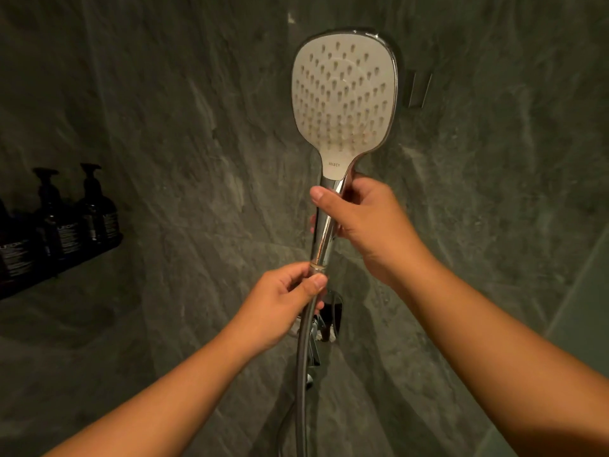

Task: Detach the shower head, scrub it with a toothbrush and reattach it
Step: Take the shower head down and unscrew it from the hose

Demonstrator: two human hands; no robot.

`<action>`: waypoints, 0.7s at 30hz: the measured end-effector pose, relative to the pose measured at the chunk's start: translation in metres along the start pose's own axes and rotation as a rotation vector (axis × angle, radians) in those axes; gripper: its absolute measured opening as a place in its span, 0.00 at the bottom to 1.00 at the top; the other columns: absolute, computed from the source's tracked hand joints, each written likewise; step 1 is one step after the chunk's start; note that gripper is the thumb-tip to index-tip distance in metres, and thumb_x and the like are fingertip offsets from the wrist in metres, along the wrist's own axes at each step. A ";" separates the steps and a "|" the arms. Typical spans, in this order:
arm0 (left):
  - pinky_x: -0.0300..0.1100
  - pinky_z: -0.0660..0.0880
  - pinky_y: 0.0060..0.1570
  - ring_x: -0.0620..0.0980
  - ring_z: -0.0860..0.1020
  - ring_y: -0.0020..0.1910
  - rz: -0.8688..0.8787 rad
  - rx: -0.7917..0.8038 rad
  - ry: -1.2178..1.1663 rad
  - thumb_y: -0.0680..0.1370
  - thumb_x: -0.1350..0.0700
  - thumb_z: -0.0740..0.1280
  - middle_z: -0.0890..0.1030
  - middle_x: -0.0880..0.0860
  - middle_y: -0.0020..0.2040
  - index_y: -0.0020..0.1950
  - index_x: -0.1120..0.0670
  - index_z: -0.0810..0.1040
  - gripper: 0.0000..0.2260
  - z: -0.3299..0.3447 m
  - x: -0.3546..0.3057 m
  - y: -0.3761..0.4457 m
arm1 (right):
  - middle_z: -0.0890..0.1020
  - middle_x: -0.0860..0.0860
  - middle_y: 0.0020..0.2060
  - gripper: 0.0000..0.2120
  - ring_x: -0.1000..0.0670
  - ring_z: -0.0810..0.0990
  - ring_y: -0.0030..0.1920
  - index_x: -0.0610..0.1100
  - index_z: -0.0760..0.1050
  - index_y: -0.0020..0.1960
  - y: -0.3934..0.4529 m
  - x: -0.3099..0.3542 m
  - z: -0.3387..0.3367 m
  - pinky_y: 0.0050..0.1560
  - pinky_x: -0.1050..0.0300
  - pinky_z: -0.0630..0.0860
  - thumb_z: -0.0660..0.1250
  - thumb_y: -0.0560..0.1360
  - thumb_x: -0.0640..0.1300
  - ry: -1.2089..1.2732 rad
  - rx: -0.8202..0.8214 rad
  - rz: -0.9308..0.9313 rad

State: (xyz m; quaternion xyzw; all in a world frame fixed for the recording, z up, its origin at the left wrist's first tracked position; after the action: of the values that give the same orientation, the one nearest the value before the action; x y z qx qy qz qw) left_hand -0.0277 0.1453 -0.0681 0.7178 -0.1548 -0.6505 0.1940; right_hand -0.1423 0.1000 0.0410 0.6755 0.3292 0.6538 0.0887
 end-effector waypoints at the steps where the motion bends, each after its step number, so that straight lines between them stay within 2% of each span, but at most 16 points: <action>1: 0.37 0.76 0.39 0.46 0.78 0.34 -0.004 0.000 -0.008 0.80 0.62 0.63 0.77 0.54 0.36 0.42 0.56 0.78 0.08 0.000 0.000 0.000 | 0.84 0.48 0.39 0.12 0.41 0.85 0.45 0.40 0.79 0.49 0.000 0.000 0.001 0.52 0.34 0.79 0.74 0.70 0.47 0.032 -0.013 0.000; 3: 0.38 0.77 0.39 0.46 0.79 0.34 -0.020 0.004 -0.033 0.79 0.62 0.63 0.78 0.52 0.35 0.43 0.56 0.78 0.07 0.001 0.002 0.000 | 0.83 0.50 0.36 0.09 0.42 0.85 0.41 0.40 0.78 0.48 0.000 -0.003 0.001 0.50 0.35 0.80 0.74 0.71 0.42 0.139 -0.019 0.025; 5: 0.39 0.78 0.40 0.46 0.79 0.35 -0.040 0.016 -0.055 0.79 0.61 0.64 0.79 0.51 0.36 0.44 0.57 0.79 0.06 0.001 0.005 -0.002 | 0.83 0.48 0.35 0.07 0.43 0.85 0.38 0.38 0.77 0.48 0.000 -0.005 0.002 0.47 0.39 0.82 0.72 0.73 0.39 0.247 0.019 0.077; 9: 0.39 0.78 0.40 0.46 0.80 0.35 -0.046 0.023 -0.065 0.78 0.57 0.65 0.81 0.49 0.36 0.44 0.57 0.79 0.06 -0.001 0.009 -0.004 | 0.83 0.43 0.39 0.07 0.44 0.84 0.40 0.37 0.77 0.51 -0.001 -0.008 0.004 0.46 0.48 0.83 0.69 0.74 0.38 0.334 0.121 0.155; 11: 0.39 0.77 0.40 0.46 0.79 0.35 -0.051 0.017 -0.078 0.75 0.53 0.66 0.81 0.49 0.36 0.45 0.58 0.79 0.09 -0.002 0.010 -0.004 | 0.81 0.44 0.39 0.07 0.45 0.82 0.41 0.39 0.77 0.51 0.000 -0.009 0.003 0.43 0.52 0.81 0.70 0.74 0.40 0.268 0.124 0.146; 13: 0.38 0.78 0.40 0.46 0.79 0.35 -0.057 0.015 -0.089 0.75 0.52 0.66 0.81 0.49 0.36 0.45 0.57 0.79 0.09 -0.002 0.010 -0.003 | 0.78 0.45 0.38 0.10 0.47 0.78 0.39 0.41 0.76 0.50 0.003 -0.007 -0.001 0.38 0.54 0.78 0.73 0.72 0.43 0.072 0.057 0.082; 16: 0.38 0.78 0.39 0.46 0.80 0.35 -0.062 -0.001 -0.092 0.77 0.52 0.67 0.81 0.48 0.36 0.44 0.54 0.80 0.07 -0.002 0.011 -0.002 | 0.77 0.45 0.35 0.17 0.47 0.78 0.36 0.45 0.73 0.45 0.006 -0.006 -0.006 0.38 0.46 0.80 0.78 0.66 0.50 -0.154 -0.116 -0.009; 18: 0.37 0.78 0.39 0.45 0.80 0.35 -0.062 -0.003 -0.085 0.77 0.54 0.67 0.81 0.48 0.35 0.42 0.52 0.81 0.06 -0.001 0.012 -0.002 | 0.77 0.47 0.33 0.17 0.47 0.77 0.34 0.47 0.72 0.42 0.006 -0.007 -0.005 0.39 0.42 0.80 0.78 0.65 0.51 -0.188 -0.172 -0.032; 21: 0.39 0.79 0.40 0.45 0.80 0.35 -0.067 0.000 -0.066 0.77 0.54 0.66 0.81 0.48 0.35 0.41 0.52 0.80 0.06 -0.001 0.012 -0.003 | 0.77 0.47 0.30 0.12 0.48 0.75 0.31 0.44 0.74 0.41 0.005 -0.010 -0.005 0.35 0.47 0.74 0.76 0.68 0.48 -0.168 -0.146 -0.035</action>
State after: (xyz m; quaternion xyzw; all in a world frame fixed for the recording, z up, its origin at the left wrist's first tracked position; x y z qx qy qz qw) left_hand -0.0258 0.1421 -0.0795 0.7006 -0.1370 -0.6801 0.1668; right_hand -0.1444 0.0891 0.0356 0.7138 0.2837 0.6156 0.1764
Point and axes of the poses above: each hand's wrist, its own y-axis towards the middle knuckle, its own z-axis out of the palm, x = y × z, the point moved 4 cm from there along y, towards the middle knuckle
